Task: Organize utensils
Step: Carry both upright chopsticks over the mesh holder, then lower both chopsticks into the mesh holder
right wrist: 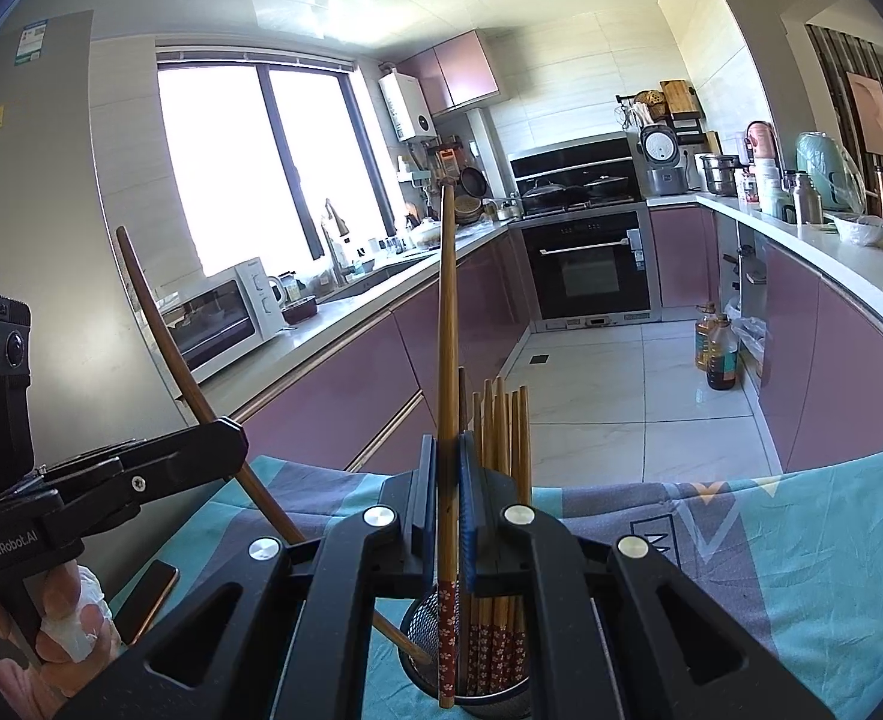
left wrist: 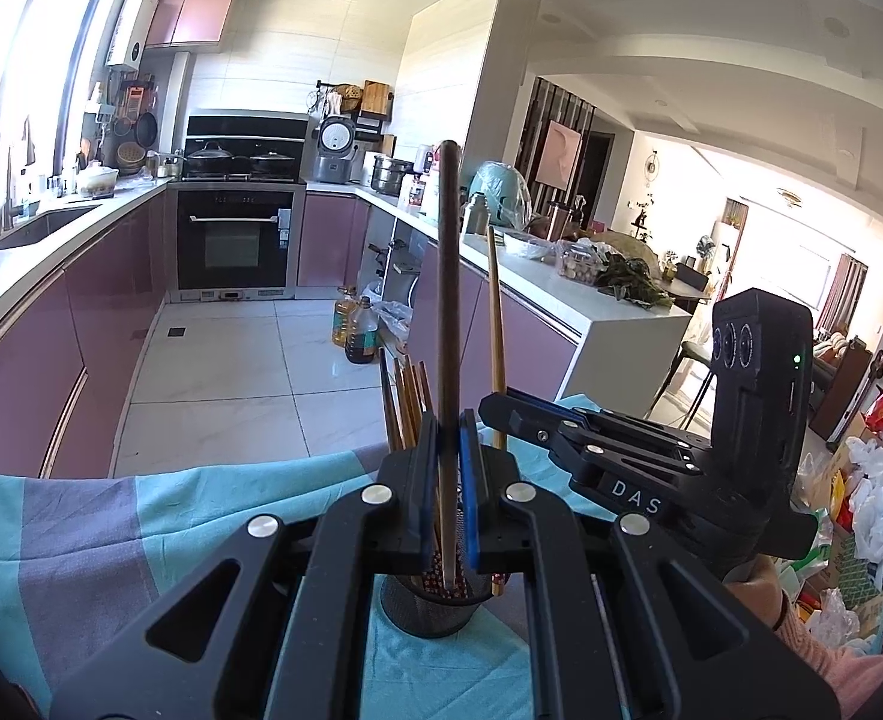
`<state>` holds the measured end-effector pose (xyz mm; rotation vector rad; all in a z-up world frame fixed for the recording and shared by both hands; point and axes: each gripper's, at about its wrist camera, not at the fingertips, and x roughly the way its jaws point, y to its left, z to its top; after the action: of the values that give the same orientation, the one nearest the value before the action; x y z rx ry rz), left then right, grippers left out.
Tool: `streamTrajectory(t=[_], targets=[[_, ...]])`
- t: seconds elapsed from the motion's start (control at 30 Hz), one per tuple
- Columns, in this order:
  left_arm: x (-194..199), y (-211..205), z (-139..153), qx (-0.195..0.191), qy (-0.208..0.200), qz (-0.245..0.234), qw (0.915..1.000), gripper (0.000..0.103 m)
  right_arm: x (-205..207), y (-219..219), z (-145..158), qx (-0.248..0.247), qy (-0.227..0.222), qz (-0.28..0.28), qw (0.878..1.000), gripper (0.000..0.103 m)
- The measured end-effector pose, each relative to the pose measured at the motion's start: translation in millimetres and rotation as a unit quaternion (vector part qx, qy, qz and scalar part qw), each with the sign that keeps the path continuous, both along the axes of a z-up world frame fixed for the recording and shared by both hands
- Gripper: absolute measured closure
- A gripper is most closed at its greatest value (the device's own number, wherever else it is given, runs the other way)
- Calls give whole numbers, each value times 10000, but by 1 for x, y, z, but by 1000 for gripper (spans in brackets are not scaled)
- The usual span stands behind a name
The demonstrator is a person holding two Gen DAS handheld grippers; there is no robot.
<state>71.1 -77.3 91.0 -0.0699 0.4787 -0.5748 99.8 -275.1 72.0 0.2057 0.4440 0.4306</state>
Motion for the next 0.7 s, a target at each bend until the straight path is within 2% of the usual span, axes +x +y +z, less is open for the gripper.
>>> streamTrajectory(t=[0.7], targets=[[12, -9, 3, 196, 23, 80, 9998, 95, 11, 1, -4, -49, -24, -138, 9999, 97]])
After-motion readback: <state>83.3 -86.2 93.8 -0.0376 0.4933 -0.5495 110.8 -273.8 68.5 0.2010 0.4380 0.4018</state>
